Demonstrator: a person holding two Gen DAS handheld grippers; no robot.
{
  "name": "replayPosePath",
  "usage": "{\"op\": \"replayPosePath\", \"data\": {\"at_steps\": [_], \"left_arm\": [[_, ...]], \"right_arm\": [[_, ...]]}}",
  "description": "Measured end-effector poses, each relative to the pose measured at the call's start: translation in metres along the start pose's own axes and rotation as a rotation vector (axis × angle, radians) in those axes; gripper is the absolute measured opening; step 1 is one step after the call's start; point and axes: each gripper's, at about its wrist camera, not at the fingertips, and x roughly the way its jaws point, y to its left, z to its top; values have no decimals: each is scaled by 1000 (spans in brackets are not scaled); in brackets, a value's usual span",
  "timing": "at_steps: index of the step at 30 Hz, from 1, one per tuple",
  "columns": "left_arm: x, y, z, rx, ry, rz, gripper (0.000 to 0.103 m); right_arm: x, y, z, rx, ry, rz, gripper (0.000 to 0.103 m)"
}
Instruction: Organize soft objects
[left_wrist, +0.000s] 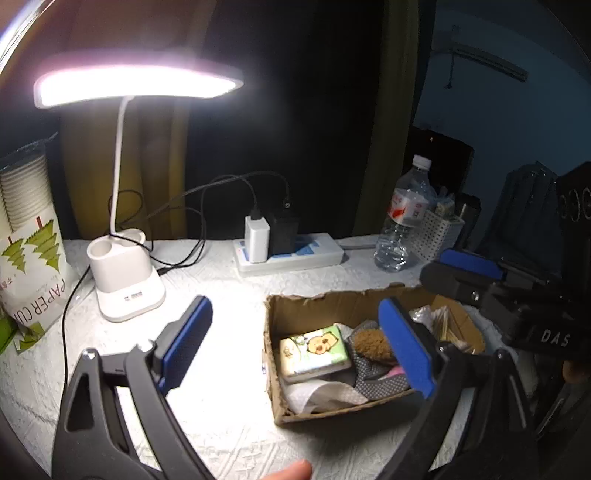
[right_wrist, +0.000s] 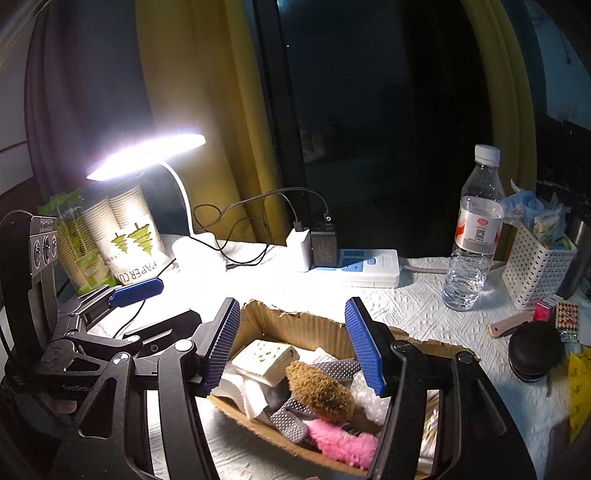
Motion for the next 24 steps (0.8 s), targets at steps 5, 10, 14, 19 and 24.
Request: {"op": "replayPosePath", "data": {"at_steps": [5, 10, 14, 19, 24], "left_arm": [[-18, -9, -1, 13, -17, -21, 93], [-33, -19, -3, 30, -29, -32, 93], [-43, -25, -4, 37, -36, -38, 93], [-55, -34, -7, 52, -45, -44, 93], [-67, -43, -10, 65, -46, -42, 93]], "right_arm": [[-16, 6, -4, 5, -16, -14, 62], [-31, 11, -10, 10, -23, -27, 62], [-43, 13, -15, 10, -30, -39, 62], [-59, 14, -23, 19, -43, -58, 62], [-75, 16, -31, 27, -53, -76, 62]]}}
